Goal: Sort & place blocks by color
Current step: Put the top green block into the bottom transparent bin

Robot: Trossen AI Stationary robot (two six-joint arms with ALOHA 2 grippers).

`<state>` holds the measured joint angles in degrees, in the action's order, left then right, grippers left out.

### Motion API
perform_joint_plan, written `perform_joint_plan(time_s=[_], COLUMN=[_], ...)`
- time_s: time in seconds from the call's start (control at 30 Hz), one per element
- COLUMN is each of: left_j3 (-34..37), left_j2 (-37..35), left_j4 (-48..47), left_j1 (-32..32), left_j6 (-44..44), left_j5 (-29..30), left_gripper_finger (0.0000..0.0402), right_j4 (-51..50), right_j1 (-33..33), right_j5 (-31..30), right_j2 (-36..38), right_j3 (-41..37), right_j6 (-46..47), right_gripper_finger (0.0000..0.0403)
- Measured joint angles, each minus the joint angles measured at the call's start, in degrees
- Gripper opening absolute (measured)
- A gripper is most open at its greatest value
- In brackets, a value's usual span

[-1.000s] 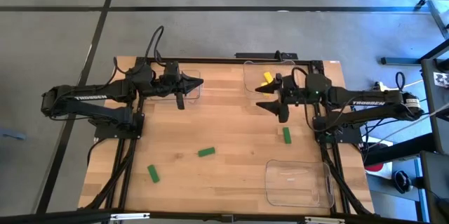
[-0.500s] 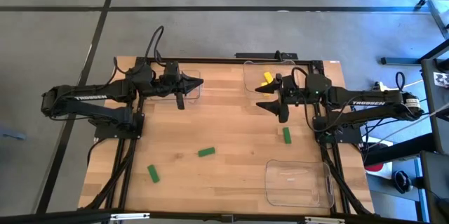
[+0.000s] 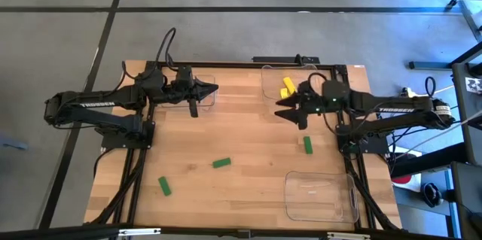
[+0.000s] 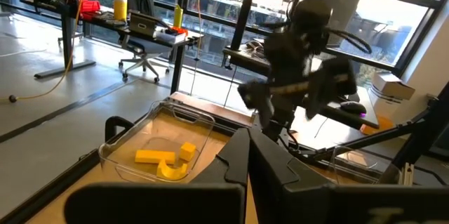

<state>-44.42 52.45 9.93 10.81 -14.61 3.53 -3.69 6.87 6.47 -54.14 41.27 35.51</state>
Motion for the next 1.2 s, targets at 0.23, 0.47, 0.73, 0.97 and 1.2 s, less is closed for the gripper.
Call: perform_joint_plan(time_s=[0.23, 0.47, 0.73, 0.97, 1.2], left_j3=[0.0, 0.0, 0.0, 0.0, 0.0], left_j2=[0.0, 0.0, 0.0, 0.0, 0.0], left_j4=[0.0, 0.0, 0.0, 0.0, 0.0], left_j1=[0.0, 0.0, 0.0, 0.0, 0.0], left_j6=[0.1, 0.0, 0.0, 0.0, 0.0], left_j5=[0.0, 0.0, 0.0, 0.0, 0.0], left_gripper_finger=[0.0, 0.0, 0.0, 0.0, 0.0], right_j4=[-34.1, -53.1, -44.4, -41.0, -38.4], right_j1=[-4.9, -11.1, -14.8, -16.8, -16.9], right_j5=[0.8, -3.2, -4.0, -4.4, -4.8], right_j2=[-0.3, -2.3, -7.7, -15.8, -22.7], right_j3=[2.2, -0.2, -7.5, -8.6, -8.5], right_j6=[17.7, 37.0, 48.9, 51.0, 51.5], right_gripper_finger=[0.0312, 0.0312, 0.0312, 0.0312, 0.031])
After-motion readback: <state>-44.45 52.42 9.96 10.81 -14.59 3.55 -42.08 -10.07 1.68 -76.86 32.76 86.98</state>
